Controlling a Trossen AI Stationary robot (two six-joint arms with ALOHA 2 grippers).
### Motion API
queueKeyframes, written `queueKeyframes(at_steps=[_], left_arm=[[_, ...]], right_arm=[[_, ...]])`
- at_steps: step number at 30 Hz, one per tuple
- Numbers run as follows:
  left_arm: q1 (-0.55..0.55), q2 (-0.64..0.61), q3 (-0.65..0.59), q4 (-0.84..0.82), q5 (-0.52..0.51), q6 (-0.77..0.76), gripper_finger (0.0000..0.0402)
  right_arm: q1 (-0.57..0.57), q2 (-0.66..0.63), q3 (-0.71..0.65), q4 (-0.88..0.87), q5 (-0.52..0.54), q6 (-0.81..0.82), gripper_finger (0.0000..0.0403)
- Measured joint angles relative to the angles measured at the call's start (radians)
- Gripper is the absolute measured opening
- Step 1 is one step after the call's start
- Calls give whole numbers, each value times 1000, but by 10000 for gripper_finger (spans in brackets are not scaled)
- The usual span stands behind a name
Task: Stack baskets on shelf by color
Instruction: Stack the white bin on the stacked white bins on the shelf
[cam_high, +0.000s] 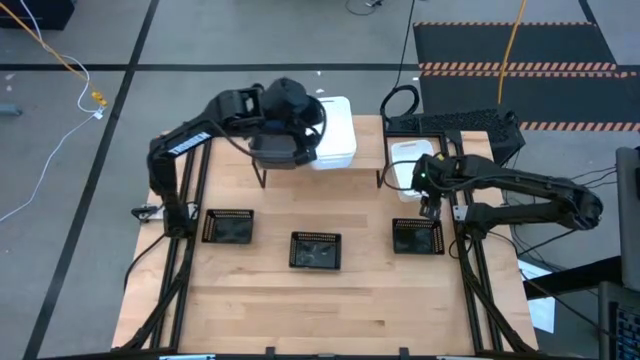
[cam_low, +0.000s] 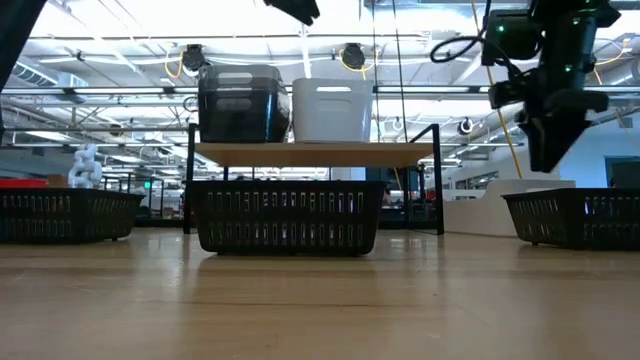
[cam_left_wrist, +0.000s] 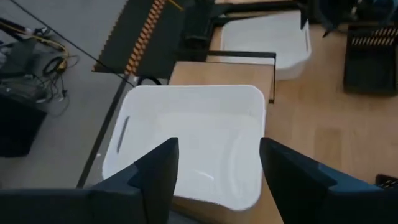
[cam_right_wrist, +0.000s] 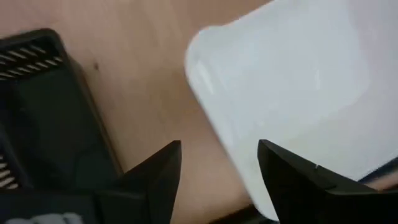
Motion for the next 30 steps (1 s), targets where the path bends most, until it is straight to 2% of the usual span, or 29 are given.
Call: queueKeyframes(at_steps=[7, 12, 15, 18, 20, 21, 26, 30], left_arm=[[-1, -62, 0, -6, -18, -49, 208], [-2, -95, 0, -3, -28, -50, 198], [-3, -111, 0, -5, -42, -56, 192], [-10, -135, 0, -33, -47, -72, 186], [-22, -152, 0, -53, -68, -78, 181], [-27, -161, 0, -66, -89, -80, 178], [-44, -193, 0, -124, -157, -91, 163], [-46, -217, 1, -160, -165, -127, 154]], right_arm=[[-34, 77, -6, -5, 8, -6, 195], [-78, 181, -27, 30, 9, -117, 173], [-93, 231, -40, 38, 8, -165, 142], [-94, 248, -43, -5, 10, -168, 80], [-94, 239, -43, -58, 8, -168, 27], [-94, 229, -41, -102, 6, -158, 15], [-72, 110, 35, -278, 9, -99, 3], [-70, 21, 187, -367, 13, 74, 2]])
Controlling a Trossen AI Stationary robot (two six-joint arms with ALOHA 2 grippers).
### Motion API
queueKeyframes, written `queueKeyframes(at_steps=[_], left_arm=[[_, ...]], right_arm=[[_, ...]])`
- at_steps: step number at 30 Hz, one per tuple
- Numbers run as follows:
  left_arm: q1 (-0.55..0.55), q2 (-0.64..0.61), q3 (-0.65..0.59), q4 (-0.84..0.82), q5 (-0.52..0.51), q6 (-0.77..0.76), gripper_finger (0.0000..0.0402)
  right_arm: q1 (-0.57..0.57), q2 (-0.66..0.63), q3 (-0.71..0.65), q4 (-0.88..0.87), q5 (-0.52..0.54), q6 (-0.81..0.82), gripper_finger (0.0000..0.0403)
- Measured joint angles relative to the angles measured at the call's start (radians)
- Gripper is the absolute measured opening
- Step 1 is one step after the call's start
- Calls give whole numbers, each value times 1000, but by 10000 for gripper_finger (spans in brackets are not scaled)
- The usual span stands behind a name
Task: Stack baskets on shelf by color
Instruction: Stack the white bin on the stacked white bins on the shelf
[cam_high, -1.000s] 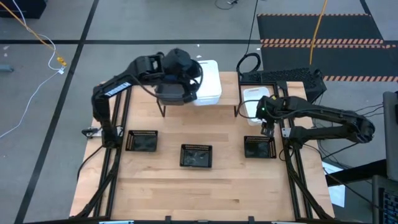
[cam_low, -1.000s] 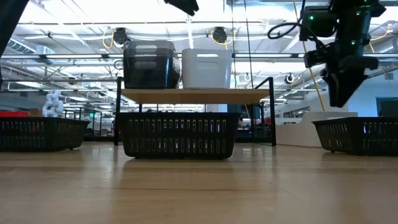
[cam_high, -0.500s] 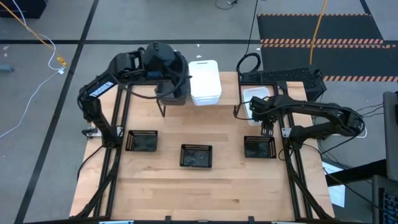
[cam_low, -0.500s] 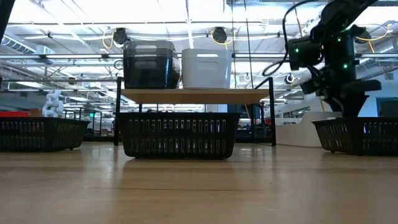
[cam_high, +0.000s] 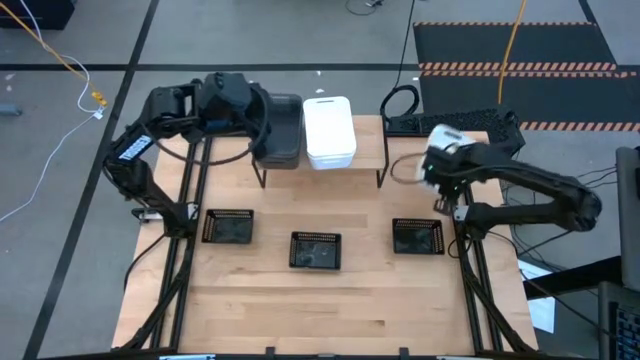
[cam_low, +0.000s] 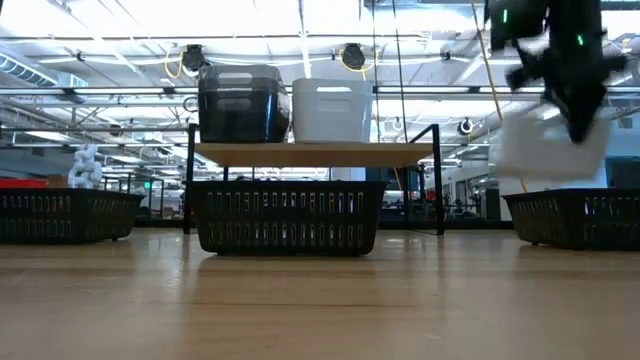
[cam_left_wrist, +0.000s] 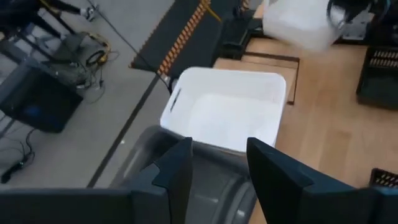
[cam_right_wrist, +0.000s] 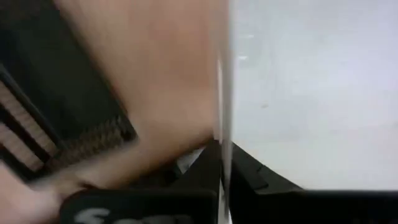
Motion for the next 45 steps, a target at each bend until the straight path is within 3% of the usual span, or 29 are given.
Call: queueKeyframes(at_steps=[6, 10, 15, 21, 29, 37, 45], left_arm=[[-1, -10, -1, -36, -2, -33, 152], [5, -10, -1, -42, -2, -52, 152], [15, -10, -1, -69, -4, -110, 152], [5, -10, -1, -189, -9, -221, 152], [-45, -10, -1, -228, -9, -288, 152], [-83, -10, -2, -236, -8, -301, 152], [-89, -10, -2, -236, -7, -307, 152]], right_arm=[[27, 14, 315, -35, 74, 97, 1], [59, 178, 568, 19, 109, 33, 1], [124, 425, 863, 174, 131, -160, 1], [204, 662, 1160, 222, 124, -346, 0], [251, 809, 1201, 159, 94, -389, 0], [258, 841, 1191, 131, 97, -409, 2], [258, 817, 1190, 188, 101, -410, 69]])
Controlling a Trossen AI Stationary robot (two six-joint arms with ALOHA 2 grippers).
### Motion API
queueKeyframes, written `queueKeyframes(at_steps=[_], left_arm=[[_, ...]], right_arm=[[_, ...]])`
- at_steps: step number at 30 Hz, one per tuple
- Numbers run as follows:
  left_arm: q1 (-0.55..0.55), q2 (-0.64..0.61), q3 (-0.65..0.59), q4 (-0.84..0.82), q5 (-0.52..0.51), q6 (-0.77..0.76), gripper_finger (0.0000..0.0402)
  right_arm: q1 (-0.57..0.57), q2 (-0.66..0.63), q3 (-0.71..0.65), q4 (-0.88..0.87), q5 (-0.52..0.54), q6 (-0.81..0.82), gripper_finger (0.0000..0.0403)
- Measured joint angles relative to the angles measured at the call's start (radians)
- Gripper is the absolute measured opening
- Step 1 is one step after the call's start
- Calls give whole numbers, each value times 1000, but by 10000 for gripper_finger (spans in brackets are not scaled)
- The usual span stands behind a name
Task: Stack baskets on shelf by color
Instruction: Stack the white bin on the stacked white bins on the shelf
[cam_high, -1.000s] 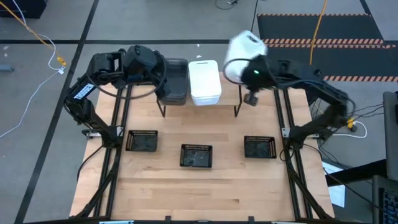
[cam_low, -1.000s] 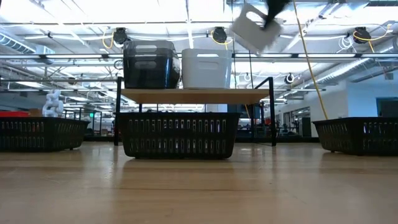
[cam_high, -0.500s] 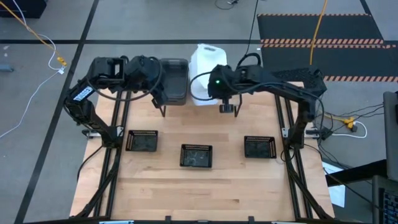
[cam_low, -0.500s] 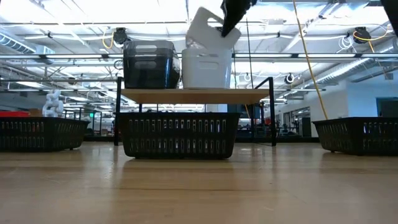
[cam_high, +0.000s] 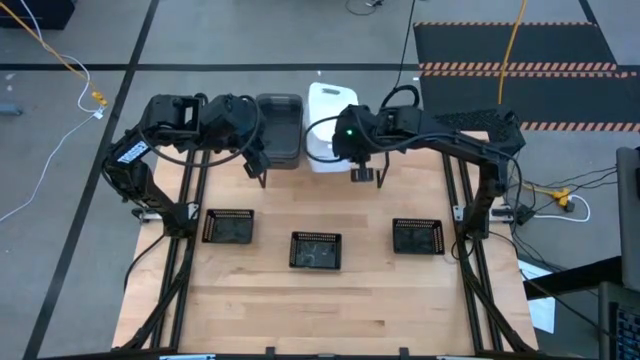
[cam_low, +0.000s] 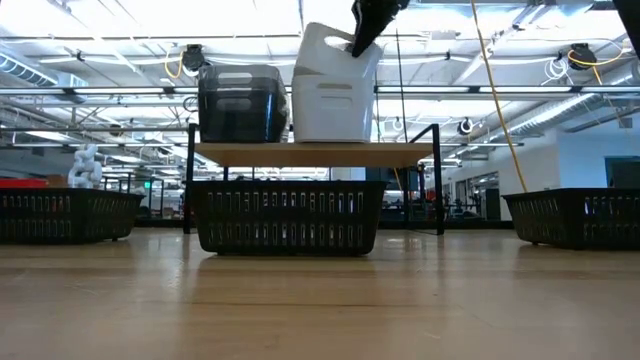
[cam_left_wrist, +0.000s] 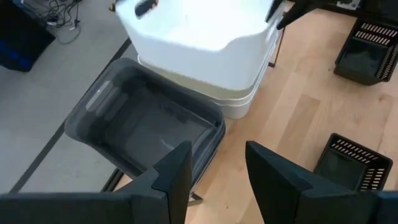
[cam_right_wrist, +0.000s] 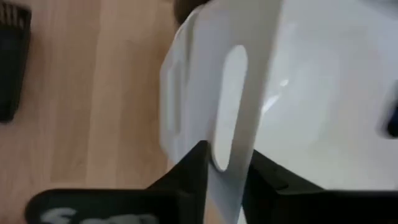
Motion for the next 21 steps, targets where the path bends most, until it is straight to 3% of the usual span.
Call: queueKeyframes(at_steps=[6, 10, 14, 17, 21], left_arm=[[0, 0, 0, 0, -2, -2, 152], [-1, 0, 0, -1, -2, -30, 152], [-28, 0, 0, -1, -3, -55, 152], [-60, 0, 0, -1, -3, 3, 152], [-84, -1, 0, -1, -3, 84, 152]], right_arm=[[0, -45, 0, 80, 32, 2, 135], [1, -67, 0, 59, 24, 84, 159], [4, -112, -30, -6, -86, 227, 157], [28, -185, -159, 15, -90, 284, 146], [50, -317, -437, 183, -59, 321, 132]])
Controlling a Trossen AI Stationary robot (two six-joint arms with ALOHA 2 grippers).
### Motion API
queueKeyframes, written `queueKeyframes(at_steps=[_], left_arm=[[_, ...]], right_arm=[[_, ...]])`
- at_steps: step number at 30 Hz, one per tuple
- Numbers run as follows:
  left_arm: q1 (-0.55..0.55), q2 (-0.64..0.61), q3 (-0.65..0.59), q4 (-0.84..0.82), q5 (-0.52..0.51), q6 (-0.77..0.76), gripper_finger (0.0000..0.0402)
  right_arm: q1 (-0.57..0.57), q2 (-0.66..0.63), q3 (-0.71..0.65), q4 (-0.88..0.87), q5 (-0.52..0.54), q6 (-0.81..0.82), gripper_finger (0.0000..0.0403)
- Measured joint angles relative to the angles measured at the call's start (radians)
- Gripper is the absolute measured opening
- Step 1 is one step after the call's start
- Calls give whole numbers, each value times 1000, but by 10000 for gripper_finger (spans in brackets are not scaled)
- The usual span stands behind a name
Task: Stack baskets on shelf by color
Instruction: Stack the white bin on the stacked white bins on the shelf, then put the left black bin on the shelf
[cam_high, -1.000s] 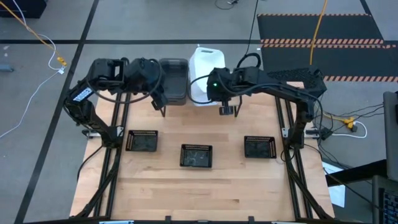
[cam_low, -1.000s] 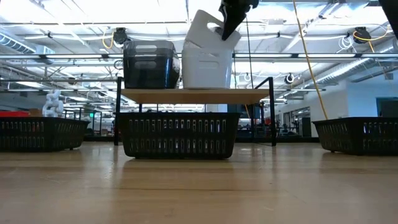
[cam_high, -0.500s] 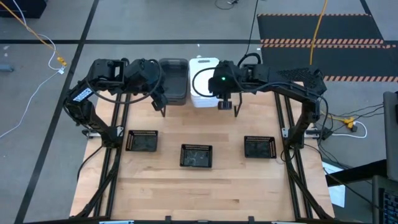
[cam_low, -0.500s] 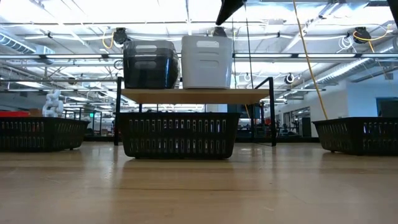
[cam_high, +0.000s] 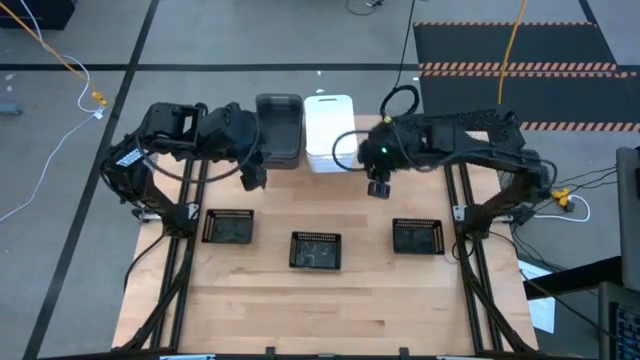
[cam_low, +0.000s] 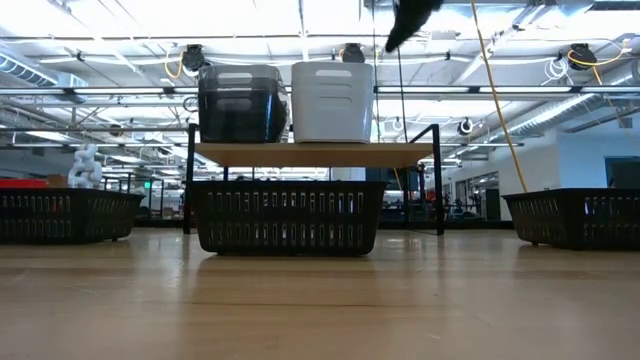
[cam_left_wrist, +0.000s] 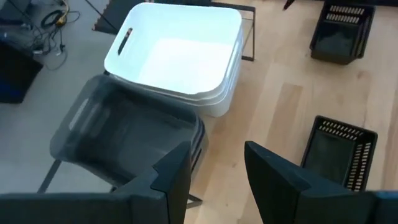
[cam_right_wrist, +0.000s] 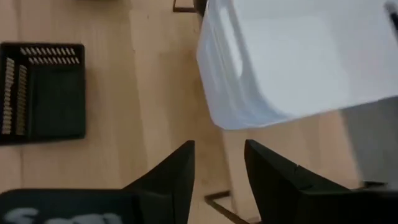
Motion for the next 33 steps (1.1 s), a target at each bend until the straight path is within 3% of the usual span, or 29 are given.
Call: queueKeyframes(at_steps=[4, 8, 18, 24, 30, 33], left_arm=[[4, -14, -1, -1, -1, 3, 152], [27, -10, 0, 0, -1, 45, 152], [107, -12, 0, 0, -11, 62, 152], [136, -12, 0, 0, -12, 66, 152], [149, -23, -6, 2, -1, 5, 152], [135, -54, -83, 5, 53, -70, 152]], right_arm=[[-1, -102, -306, 302, -43, 23, 122], [-34, -129, -503, 606, -65, 23, 115], [-103, -65, -561, 844, -128, -58, 111], [-117, -58, -561, 790, -154, -37, 111], [-93, -191, -560, 672, -153, -42, 111], [-122, -261, -560, 636, -119, -54, 111]])
